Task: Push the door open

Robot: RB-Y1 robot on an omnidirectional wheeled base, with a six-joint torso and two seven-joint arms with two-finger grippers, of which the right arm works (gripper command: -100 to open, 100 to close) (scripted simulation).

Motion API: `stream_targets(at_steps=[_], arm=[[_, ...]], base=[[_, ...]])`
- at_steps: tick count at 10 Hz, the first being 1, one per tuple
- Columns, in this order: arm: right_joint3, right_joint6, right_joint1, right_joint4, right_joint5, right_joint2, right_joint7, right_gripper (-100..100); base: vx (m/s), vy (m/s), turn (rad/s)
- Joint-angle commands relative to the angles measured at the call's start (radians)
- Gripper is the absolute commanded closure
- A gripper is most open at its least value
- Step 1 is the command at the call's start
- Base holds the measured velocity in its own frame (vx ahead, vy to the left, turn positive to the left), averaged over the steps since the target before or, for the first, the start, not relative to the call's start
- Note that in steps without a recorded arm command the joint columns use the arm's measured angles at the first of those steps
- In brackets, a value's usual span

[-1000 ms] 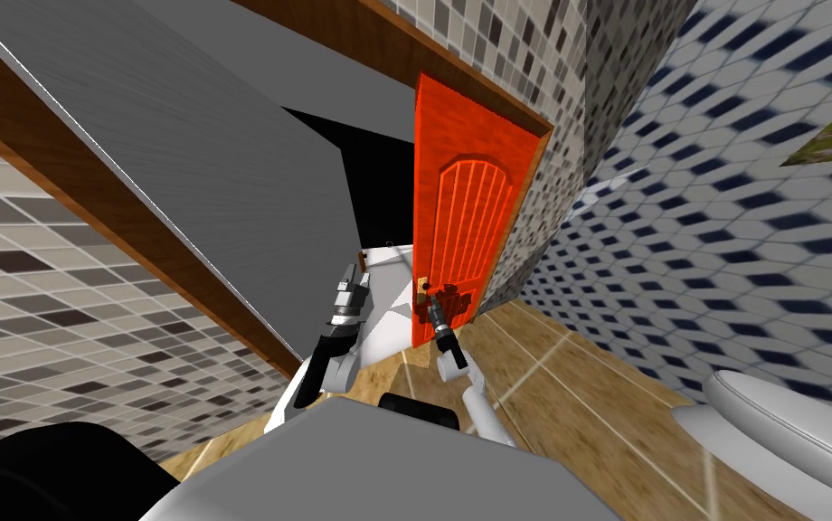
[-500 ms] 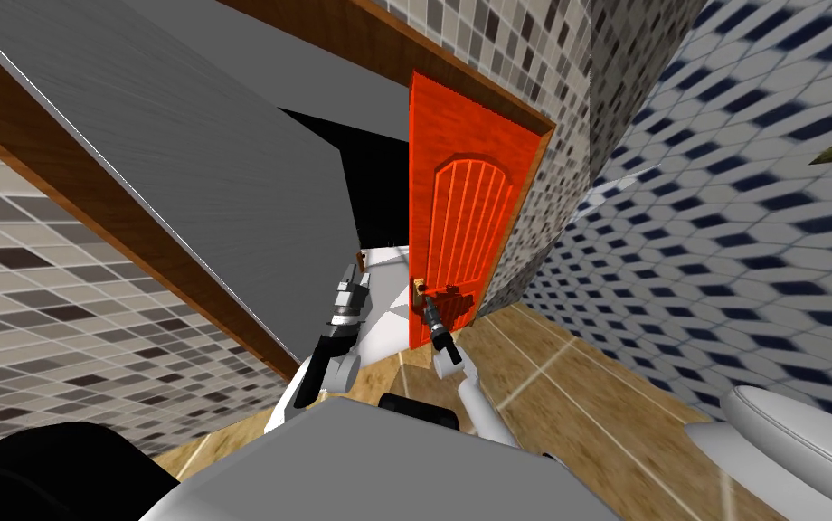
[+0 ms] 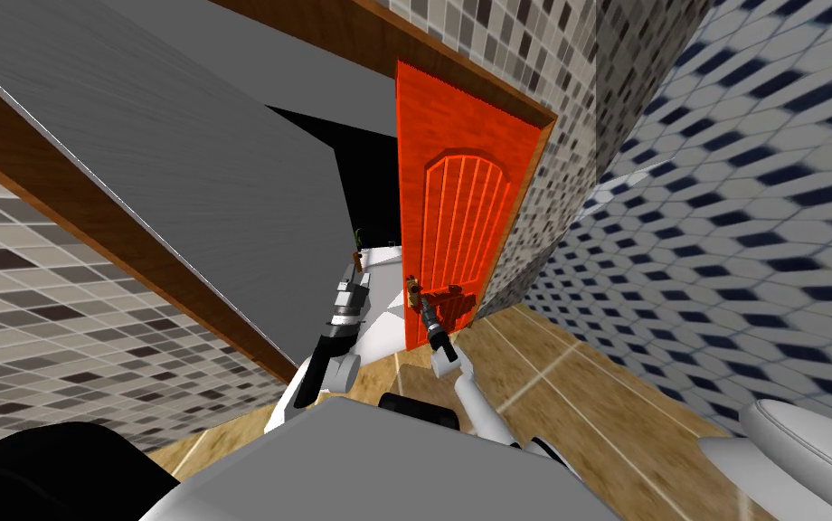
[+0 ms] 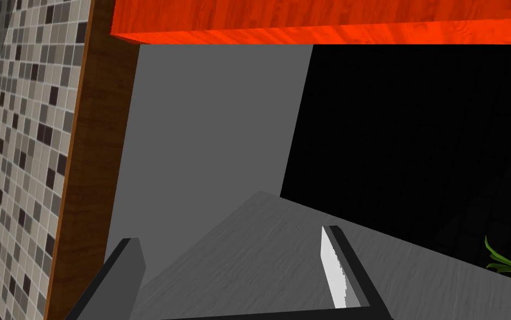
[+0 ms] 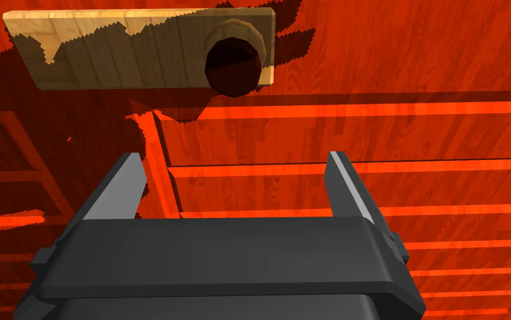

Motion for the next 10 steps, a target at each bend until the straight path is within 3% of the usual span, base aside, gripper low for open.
stream_targets(at_steps=[1,4,6,8,9,10], arm=[[-0.005,-0.003,-0.002,0.005,0.0,-0.029,0.001,-100],[-0.012,-0.006,-0.004,0.013,-0.001,-0.041,0.002,-100],[-0.018,-0.01,-0.006,0.02,-0.001,-0.032,0.003,-100],[-0.024,-0.013,-0.007,0.026,-0.001,-0.004,0.003,-100],[-0.022,-0.011,-0.004,0.021,-0.001,-0.013,0.004,-100],[-0.022,-0.011,-0.004,0.021,-0.001,-0.013,0.004,100]], base=[[0.134,0.05,0.036],[0.178,0.093,0.023],[0.197,0.099,0.029],[0.172,0.082,0.022],[0.077,0.027,0.005],[-0.009,-0.002,-0.006]])
